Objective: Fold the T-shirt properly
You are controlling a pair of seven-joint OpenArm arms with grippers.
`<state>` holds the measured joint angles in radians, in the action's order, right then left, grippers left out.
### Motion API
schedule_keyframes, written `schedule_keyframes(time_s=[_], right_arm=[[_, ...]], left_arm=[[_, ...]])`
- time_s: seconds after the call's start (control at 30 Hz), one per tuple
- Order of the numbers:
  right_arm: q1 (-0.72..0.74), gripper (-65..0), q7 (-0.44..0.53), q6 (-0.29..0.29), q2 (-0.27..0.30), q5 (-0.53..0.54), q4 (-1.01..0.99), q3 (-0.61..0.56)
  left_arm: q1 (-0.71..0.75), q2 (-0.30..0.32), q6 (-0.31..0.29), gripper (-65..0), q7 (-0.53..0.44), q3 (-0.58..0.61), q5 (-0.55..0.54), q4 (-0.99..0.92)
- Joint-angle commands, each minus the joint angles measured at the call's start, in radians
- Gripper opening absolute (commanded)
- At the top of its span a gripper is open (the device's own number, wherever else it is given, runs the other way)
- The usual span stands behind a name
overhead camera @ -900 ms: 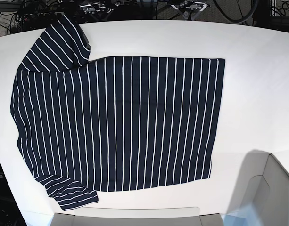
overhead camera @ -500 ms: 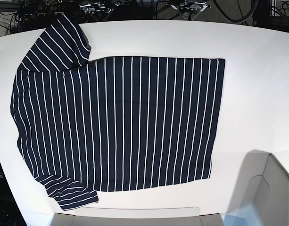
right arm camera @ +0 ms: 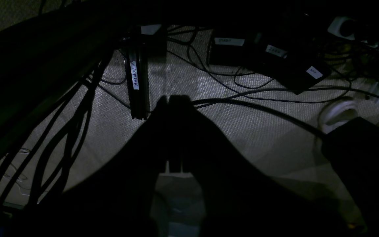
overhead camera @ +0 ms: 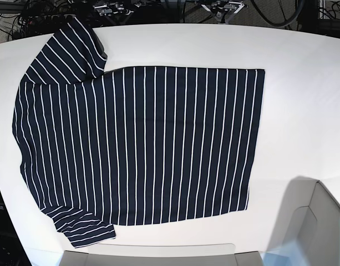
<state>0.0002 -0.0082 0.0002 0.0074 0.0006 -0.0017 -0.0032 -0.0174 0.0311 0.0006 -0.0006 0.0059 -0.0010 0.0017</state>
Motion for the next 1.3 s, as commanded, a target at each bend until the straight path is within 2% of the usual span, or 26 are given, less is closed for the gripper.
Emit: schedule_keyframes(time_s=[0.0, 0.2, 0.53, 0.7, 0.77, 1.1, 1.27], right_arm=[[0.007, -64.8, 0.0, 0.007, -0.002, 0.003, 0.002, 0.001], [0.008, -64.8, 0.0, 0.007, -0.001, 0.002, 0.002, -0.002], [0.004, -64.8, -0.002, 0.007, 0.036, 0.002, 0.002, -0.004], [-0.026, -64.9, 0.007, 0.008, 0.076, 0.005, 0.002, 0.004], [-0.058, -64.9, 0.072, 0.008, 0.084, 0.005, 0.012, 0.004], [-0.28, -64.8, 0.638, 0.008, 0.144, 0.005, 0.004, 0.004], [-0.385, -64.7, 0.943, 0.008, 0.173, 0.006, 0.002, 0.004]], left_arm=[[-0.002, -0.001, 0.005, -64.9, -0.005, -0.001, -0.001, 0.004], [-0.002, -0.006, 0.005, -64.9, -0.005, 0.001, -0.001, 0.005], [-0.002, -0.003, 0.006, -64.8, 0.006, -0.004, -0.003, -0.002], [0.056, -0.001, 0.006, -64.7, -0.054, -0.005, -0.004, 0.005], [0.112, -0.001, 0.005, -64.7, -0.163, -0.005, -0.004, 0.005], [0.33, 0.002, 0.003, -64.6, -0.715, -0.005, -0.004, 0.001], [0.437, 0.002, 0.006, -64.6, -1.108, -0.005, -0.004, -0.001]])
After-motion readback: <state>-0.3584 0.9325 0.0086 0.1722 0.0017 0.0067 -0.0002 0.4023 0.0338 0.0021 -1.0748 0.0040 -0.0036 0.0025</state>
